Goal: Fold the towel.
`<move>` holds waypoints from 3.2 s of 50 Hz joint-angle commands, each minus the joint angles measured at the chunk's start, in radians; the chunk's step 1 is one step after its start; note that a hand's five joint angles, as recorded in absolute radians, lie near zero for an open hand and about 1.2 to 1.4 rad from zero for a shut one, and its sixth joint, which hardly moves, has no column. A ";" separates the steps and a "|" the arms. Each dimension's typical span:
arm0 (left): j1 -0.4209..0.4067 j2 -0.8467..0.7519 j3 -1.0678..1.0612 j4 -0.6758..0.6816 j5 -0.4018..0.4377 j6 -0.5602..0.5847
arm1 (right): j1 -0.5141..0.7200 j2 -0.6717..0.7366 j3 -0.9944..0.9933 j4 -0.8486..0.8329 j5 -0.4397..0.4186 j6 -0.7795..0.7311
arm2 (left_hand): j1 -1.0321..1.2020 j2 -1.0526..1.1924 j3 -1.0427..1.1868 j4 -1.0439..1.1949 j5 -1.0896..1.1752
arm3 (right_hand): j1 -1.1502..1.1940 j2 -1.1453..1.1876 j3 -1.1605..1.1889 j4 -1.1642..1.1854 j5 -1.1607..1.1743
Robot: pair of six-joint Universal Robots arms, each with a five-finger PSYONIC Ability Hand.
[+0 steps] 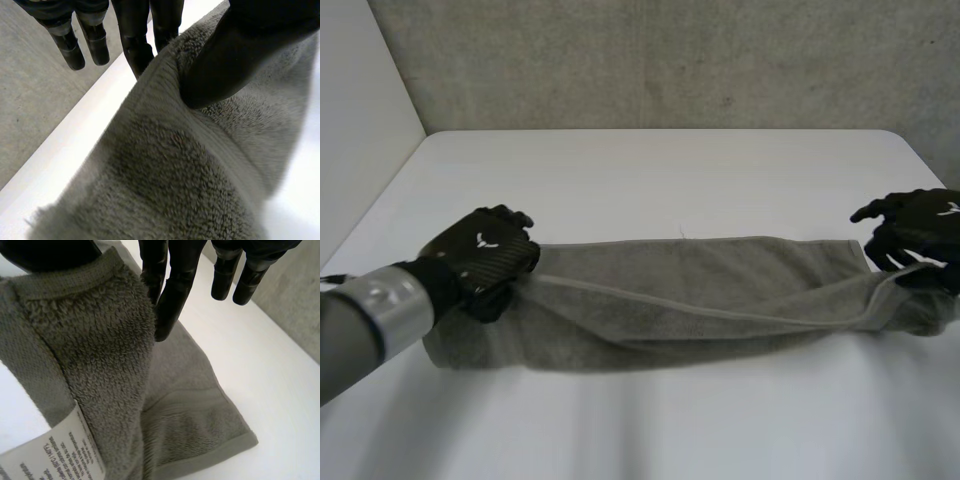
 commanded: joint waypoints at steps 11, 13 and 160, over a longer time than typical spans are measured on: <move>-0.034 -0.393 0.274 0.157 -0.004 -0.007 | 0.241 0.245 -0.258 -0.463 0.250 0.465 | 0.119 0.054 -0.038 -0.047 0.064 | 0.110 0.066 0.018 0.028 0.062; -0.034 -0.404 0.274 0.176 -0.005 -0.006 | 0.250 0.253 -0.256 -0.501 0.252 0.502 | 0.119 0.054 -0.038 -0.047 0.064 | 0.110 0.066 0.018 0.028 0.062; -0.053 -0.087 -0.118 0.384 -0.252 -0.277 | -0.037 0.026 0.330 -1.132 0.347 0.435 | -1.096 -1.161 -0.038 -0.047 -1.152 | 0.110 0.066 0.018 0.028 0.062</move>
